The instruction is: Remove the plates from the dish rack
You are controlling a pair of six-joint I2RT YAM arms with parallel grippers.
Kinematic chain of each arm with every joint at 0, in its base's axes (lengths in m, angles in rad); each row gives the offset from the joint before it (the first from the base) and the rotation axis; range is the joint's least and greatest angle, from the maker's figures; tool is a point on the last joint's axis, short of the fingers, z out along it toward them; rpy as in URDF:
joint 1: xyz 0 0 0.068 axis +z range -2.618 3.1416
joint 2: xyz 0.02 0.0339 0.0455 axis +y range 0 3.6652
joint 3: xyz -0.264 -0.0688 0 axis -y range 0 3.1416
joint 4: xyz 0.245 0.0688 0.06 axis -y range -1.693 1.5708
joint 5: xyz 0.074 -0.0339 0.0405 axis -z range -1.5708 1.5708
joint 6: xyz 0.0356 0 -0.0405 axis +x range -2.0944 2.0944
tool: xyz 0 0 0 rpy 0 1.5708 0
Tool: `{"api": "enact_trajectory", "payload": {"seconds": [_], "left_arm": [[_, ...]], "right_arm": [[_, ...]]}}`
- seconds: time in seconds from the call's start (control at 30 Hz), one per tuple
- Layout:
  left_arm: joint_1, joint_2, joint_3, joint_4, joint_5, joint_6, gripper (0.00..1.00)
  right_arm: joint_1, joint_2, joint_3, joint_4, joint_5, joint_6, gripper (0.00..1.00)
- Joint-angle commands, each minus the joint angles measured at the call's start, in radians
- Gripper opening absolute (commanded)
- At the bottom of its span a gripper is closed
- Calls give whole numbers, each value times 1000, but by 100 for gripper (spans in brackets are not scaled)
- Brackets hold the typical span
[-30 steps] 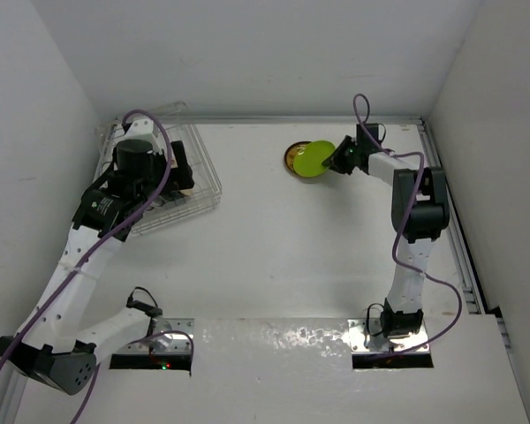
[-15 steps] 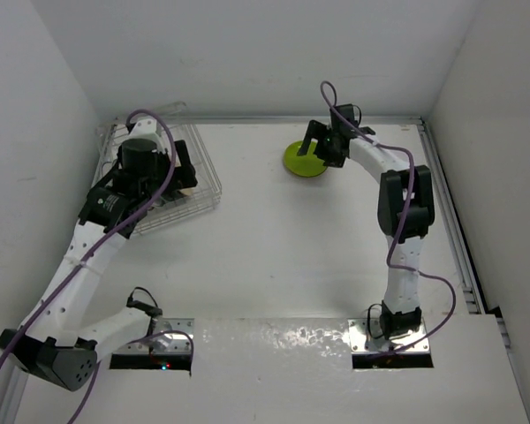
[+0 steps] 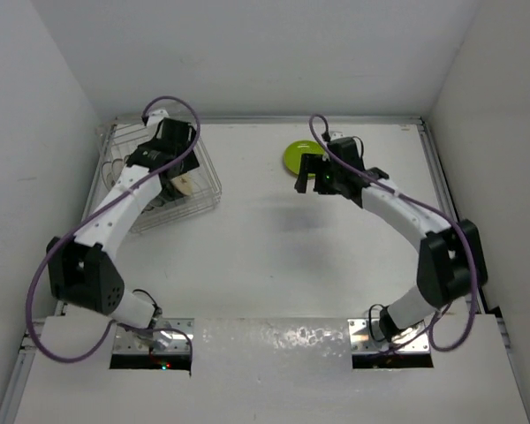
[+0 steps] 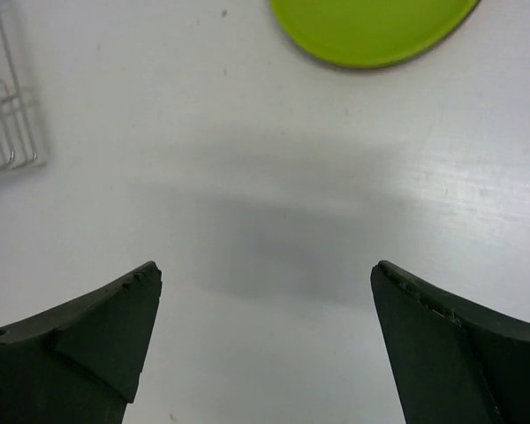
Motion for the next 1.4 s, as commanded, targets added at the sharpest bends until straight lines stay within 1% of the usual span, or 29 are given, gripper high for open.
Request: {"api": "enact_trajectory", "payload": {"seconds": [0.0, 0.03, 0.13, 0.17, 0.2, 0.33, 0.47, 0.6, 0.7, 0.93, 1.03, 1.17, 1.23, 1.37], "left_arm": [[15, 108, 137, 20, -109, -68, 63], [18, 134, 160, 7, -142, -74, 61], [36, 212, 226, -2, -172, -74, 57], [41, 230, 264, -26, -189, -76, 52], [46, 261, 279, -34, -204, -79, 52], [59, 289, 296, -33, -233, -80, 51], [64, 312, 299, -31, -239, -74, 51], [73, 347, 292, -28, -224, -74, 47], [76, 356, 261, -11, -218, -82, 43], [76, 361, 181, 7, -220, -109, 42], [76, 369, 163, 17, -209, -108, 33], [76, 381, 158, 15, -203, -106, 19], [76, 376, 167, 0, -207, -108, 17], [76, 352, 230, -49, -232, -93, 2]], "right_arm": [[-19, -122, -197, 156, -74, 23, 99], [-17, -165, -256, 162, -93, 38, 99], [-11, -215, -349, 175, -114, 39, 99], [-10, -245, -369, 179, -116, 40, 99], [-10, -259, -387, 184, -117, 42, 99], [-11, -304, -472, 213, -131, 49, 99], [-10, -310, -492, 218, -151, 54, 99], [-8, -321, -495, 221, -163, 55, 99], [-8, -324, -495, 224, -163, 57, 99], [-10, -307, -498, 231, -168, 60, 99], [-10, -302, -503, 244, -171, 65, 99], [-8, -301, -501, 242, -171, 66, 99], [-8, -304, -501, 241, -168, 66, 99], [-10, -316, -507, 238, -160, 69, 99]]}}
